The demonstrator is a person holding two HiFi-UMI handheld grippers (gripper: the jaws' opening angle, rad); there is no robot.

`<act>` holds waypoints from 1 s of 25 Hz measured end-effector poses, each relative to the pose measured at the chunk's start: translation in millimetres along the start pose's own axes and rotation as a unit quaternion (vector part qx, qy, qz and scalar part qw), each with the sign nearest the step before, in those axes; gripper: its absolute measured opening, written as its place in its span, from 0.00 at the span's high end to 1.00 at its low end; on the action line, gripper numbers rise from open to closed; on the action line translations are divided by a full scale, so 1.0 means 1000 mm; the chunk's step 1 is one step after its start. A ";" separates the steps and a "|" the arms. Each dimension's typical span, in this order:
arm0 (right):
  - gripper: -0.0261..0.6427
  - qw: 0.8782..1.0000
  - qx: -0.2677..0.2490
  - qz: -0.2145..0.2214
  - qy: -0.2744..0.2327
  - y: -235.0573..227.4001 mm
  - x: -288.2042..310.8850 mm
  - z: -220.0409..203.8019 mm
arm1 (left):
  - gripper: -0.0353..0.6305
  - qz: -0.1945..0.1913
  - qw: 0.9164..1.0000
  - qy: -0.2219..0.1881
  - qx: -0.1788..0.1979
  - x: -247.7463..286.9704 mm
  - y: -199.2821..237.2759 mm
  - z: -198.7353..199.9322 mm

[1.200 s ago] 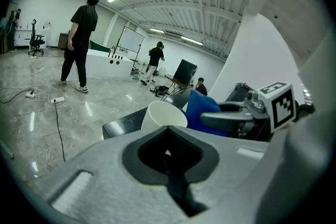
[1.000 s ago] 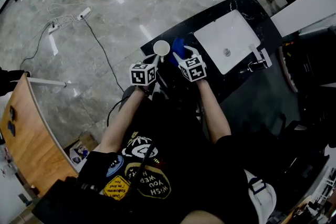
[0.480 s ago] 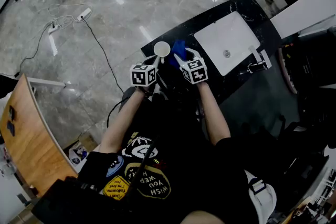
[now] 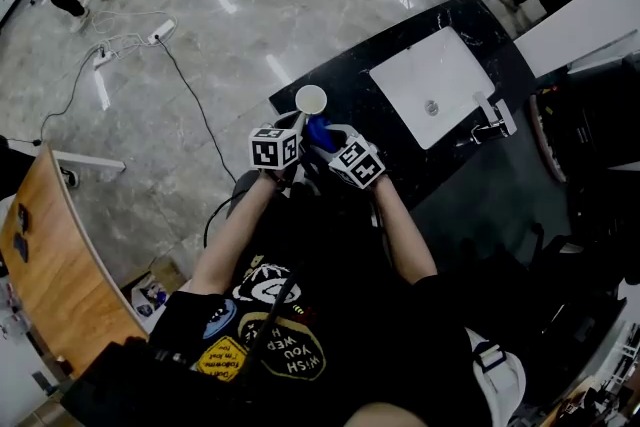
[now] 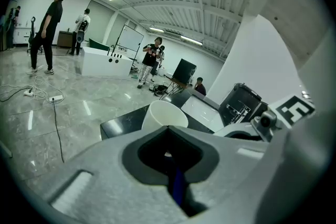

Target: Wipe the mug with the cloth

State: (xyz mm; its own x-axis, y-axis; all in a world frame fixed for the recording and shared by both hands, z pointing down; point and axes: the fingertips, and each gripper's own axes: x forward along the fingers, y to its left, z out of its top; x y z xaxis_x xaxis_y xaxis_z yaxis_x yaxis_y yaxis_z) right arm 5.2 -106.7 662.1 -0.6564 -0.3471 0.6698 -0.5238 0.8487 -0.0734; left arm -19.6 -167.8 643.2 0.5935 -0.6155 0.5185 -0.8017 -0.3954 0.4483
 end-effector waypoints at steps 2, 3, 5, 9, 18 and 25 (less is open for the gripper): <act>0.72 0.999 0.024 -0.025 -0.034 -0.015 -0.015 0.011 | 0.94 -0.004 1.000 0.001 0.001 0.001 -0.001 -0.002; 0.72 0.997 0.035 -0.048 -0.048 -0.027 -0.023 0.014 | 0.94 -0.004 1.000 0.001 0.001 0.001 -0.001 -0.003; 0.72 0.989 0.063 -0.110 -0.070 -0.058 -0.038 0.018 | 0.94 -0.003 1.000 -0.001 -0.003 0.000 0.000 -0.003; 0.70 0.968 0.127 -0.191 -0.100 -0.100 -0.054 0.021 | 0.94 -0.002 1.000 -0.006 -0.007 -0.003 0.002 0.000; 0.81 0.935 0.163 -0.238 -0.205 -0.102 -0.094 0.041 | 0.94 0.007 0.998 -0.050 0.031 -0.028 0.001 0.020; 0.96 0.921 0.174 -0.272 -0.217 -0.074 -0.107 0.029 | 0.94 0.003 0.993 -0.077 0.089 -0.054 -0.016 0.023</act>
State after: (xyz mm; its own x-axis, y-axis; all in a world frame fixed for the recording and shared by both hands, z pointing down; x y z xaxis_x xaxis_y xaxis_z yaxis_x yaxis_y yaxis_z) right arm 98.6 -143.4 574.1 -0.3616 -0.8739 0.3249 -0.9319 0.3497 -0.0966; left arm -40.0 -144.1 591.2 0.5810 -0.7105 0.3970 -0.8137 -0.4961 0.3030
